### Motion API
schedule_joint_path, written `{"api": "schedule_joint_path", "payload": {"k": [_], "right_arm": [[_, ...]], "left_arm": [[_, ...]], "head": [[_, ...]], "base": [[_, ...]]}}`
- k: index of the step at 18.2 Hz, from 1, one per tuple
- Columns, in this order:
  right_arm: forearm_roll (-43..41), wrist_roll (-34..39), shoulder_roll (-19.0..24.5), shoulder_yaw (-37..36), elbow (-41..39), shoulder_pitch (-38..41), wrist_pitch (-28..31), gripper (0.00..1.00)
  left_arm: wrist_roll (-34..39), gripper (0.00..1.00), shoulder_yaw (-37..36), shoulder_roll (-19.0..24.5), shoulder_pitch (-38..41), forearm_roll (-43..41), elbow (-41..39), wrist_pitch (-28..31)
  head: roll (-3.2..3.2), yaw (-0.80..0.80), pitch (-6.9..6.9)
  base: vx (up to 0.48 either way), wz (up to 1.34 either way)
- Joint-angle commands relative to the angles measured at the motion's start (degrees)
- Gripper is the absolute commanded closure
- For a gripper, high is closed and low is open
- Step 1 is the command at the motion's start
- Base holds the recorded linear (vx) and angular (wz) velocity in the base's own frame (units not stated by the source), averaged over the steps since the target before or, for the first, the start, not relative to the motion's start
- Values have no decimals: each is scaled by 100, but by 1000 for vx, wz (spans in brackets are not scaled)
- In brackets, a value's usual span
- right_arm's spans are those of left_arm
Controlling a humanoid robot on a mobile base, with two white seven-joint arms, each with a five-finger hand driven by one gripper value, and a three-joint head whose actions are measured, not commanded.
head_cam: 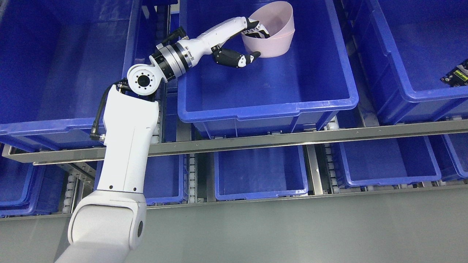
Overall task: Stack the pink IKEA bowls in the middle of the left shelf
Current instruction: 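Lower the stacked bowls into the middle blue bin and release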
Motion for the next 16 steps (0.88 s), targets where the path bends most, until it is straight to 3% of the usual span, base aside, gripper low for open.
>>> {"api": "schedule_joint_path", "payload": {"k": [1, 3, 5, 7, 10, 13, 16], "right_arm": [[-9, 0, -100, -27, -100, 0, 1, 0], [-9, 0, -100, -27, -100, 0, 1, 0], [-9, 0, -100, -27, -100, 0, 1, 0], [-9, 0, -100, -27, -100, 0, 1, 0], [-9, 0, -100, -27, -100, 0, 1, 0], [-9, 0, -100, -27, -100, 0, 1, 0], [-9, 0, -100, -27, -100, 0, 1, 0]], "left_arm": [[14, 72, -234, 52, 34, 242, -59, -6], [14, 51, -252, 52, 130, 268, -341, -6], [84, 20, -269, 52, 219, 268, -525, -6], [154, 1, -191, 52, 280, 294, -754, 37], [898, 0, 196, 52, 254, 1239, -904, 55], [2503, 0, 626, 52, 210, 2498, -904, 55], [4035, 0, 680, 52, 717, 2536, -1473, 273]], "head": [[0, 0, 0], [0, 0, 0], [0, 0, 0], [0, 0, 0], [0, 0, 0], [0, 0, 0], [0, 0, 0]], "base": [[0, 0], [0, 0], [0, 0], [0, 0], [0, 0], [0, 0], [0, 0]]}}
